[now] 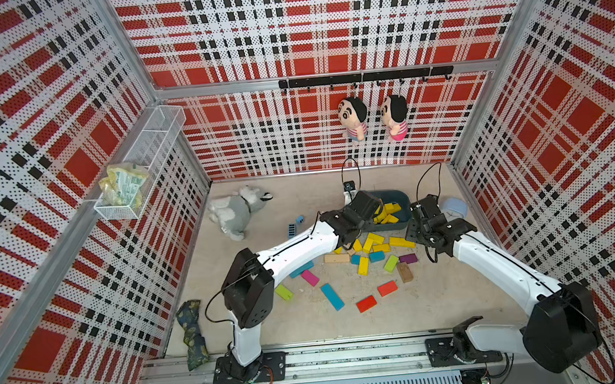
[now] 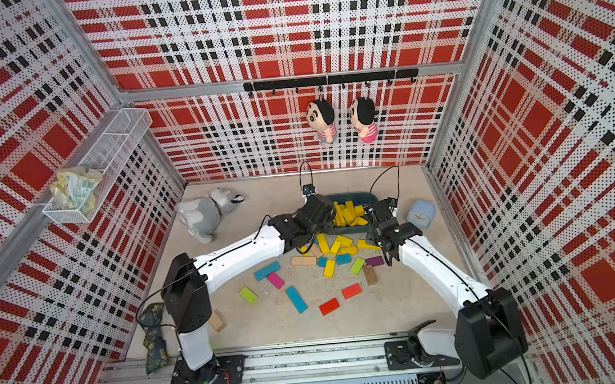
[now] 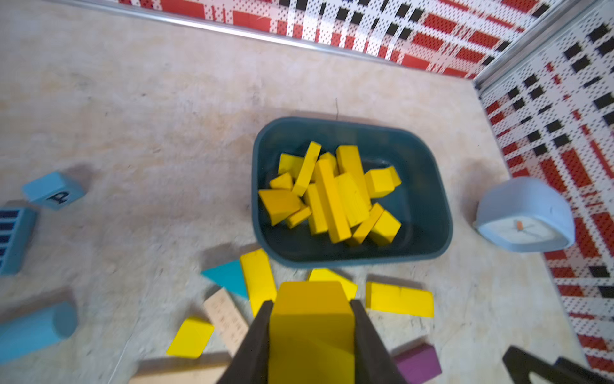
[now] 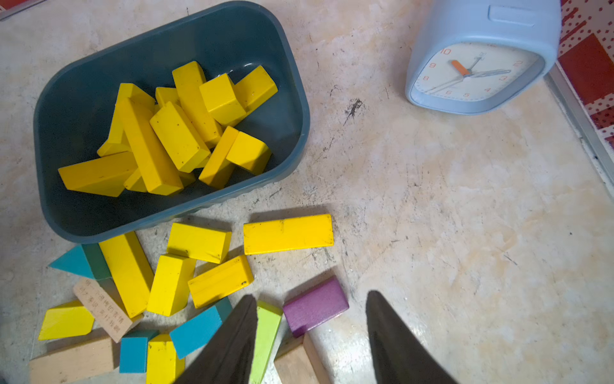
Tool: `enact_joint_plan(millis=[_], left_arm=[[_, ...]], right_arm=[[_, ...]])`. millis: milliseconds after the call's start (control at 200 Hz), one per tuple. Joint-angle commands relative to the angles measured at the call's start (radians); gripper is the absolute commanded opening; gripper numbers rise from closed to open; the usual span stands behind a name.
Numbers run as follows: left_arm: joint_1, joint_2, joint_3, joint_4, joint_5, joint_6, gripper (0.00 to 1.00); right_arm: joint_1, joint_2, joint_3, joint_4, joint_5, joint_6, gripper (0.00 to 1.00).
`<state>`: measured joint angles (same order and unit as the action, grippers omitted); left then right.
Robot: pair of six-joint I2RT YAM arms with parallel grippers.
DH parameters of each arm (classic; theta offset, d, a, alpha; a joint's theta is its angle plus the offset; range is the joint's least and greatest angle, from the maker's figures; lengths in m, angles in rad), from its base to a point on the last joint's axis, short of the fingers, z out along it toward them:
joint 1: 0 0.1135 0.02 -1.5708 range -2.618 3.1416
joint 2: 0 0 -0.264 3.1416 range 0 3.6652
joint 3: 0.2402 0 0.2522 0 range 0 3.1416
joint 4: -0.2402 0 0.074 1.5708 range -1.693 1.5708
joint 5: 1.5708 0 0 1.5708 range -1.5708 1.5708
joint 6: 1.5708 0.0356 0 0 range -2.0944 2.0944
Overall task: Pick out the yellow building blocks
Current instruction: Pick up the building block from the center of the board, then place the building block in the storage box.
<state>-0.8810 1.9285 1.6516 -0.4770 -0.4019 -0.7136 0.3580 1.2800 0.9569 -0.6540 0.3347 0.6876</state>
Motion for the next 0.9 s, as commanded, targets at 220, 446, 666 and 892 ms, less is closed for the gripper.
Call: enact_joint_plan(millis=[220,446,666,892], left_arm=[[0.053,0.255,0.196,0.056,0.122,0.098,0.14],[0.08,0.323,0.211,0.074,0.123,0.088,0.16],[0.088,0.351,0.202,0.086,0.15,0.077,0.32],[0.094,0.345,0.182,0.105,0.161,0.066,0.45]], right_arm=[[-0.002,0.036,0.047,-0.024,0.006,0.027,0.55],[-0.003,0.047,0.047,-0.028,0.004,0.032,0.56],[-0.002,0.074,0.06,-0.06,0.013,0.046,0.55],[-0.003,0.094,0.083,-0.079,0.006,0.029,0.55]])
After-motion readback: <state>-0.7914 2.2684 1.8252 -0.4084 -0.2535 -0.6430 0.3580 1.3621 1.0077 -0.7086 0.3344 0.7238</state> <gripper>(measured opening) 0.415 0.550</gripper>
